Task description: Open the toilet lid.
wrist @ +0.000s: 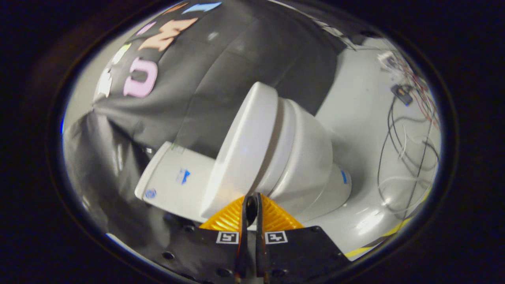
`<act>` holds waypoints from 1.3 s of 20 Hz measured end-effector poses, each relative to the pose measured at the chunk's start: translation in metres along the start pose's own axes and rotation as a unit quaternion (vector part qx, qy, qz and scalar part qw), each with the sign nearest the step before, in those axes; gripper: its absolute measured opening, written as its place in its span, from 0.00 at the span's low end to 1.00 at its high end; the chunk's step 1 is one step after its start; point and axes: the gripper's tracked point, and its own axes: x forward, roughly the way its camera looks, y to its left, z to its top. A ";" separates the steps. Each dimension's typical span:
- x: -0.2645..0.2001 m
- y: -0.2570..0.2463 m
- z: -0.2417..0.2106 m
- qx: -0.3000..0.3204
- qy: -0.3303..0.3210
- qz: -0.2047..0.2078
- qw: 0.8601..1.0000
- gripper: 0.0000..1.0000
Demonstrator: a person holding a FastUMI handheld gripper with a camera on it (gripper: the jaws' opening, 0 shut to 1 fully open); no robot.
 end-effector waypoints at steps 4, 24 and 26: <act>0.001 0.007 -0.002 0.032 0.004 0.003 0.999 0.09; -0.007 0.049 0.010 0.030 -0.020 -0.078 0.996 0.01; -0.010 0.067 0.015 0.018 -0.022 -0.077 0.997 0.01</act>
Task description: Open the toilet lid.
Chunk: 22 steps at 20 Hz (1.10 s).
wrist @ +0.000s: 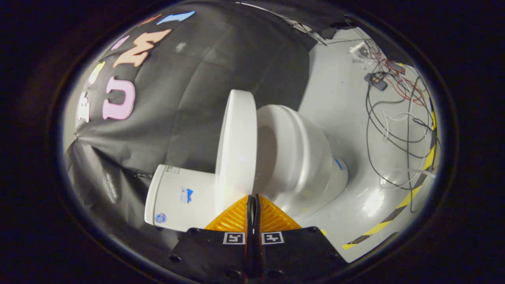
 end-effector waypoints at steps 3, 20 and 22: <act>-0.010 0.024 0.006 -0.006 -0.004 -0.007 1.000 0.01; -0.025 0.172 -0.004 -0.168 -0.044 -0.017 0.985 0.00; -0.025 0.186 -0.007 -0.178 -0.053 -0.017 0.982 0.01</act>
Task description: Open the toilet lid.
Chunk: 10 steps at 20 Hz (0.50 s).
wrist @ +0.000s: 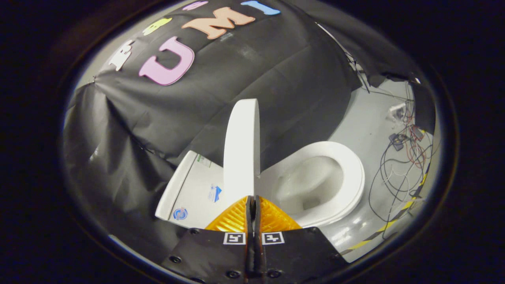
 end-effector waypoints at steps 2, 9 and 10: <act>-0.001 0.013 0.006 -0.010 -0.015 0.000 1.000 0.01; -0.033 0.117 0.074 0.021 -0.140 0.115 0.983 0.01; -0.031 0.114 0.068 -0.003 -0.132 0.100 0.986 0.01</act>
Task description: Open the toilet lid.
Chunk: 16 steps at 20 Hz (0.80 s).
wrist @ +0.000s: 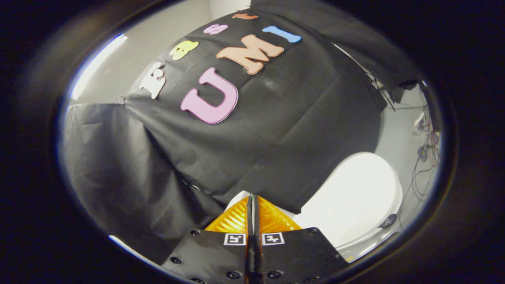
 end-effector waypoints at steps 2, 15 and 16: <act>-0.006 -0.017 -0.016 -0.025 0.020 -0.026 0.999 0.01; -0.035 -0.212 -0.093 0.073 0.037 -0.141 0.987 0.96; -0.038 -0.225 -0.101 0.075 0.043 -0.149 0.985 0.96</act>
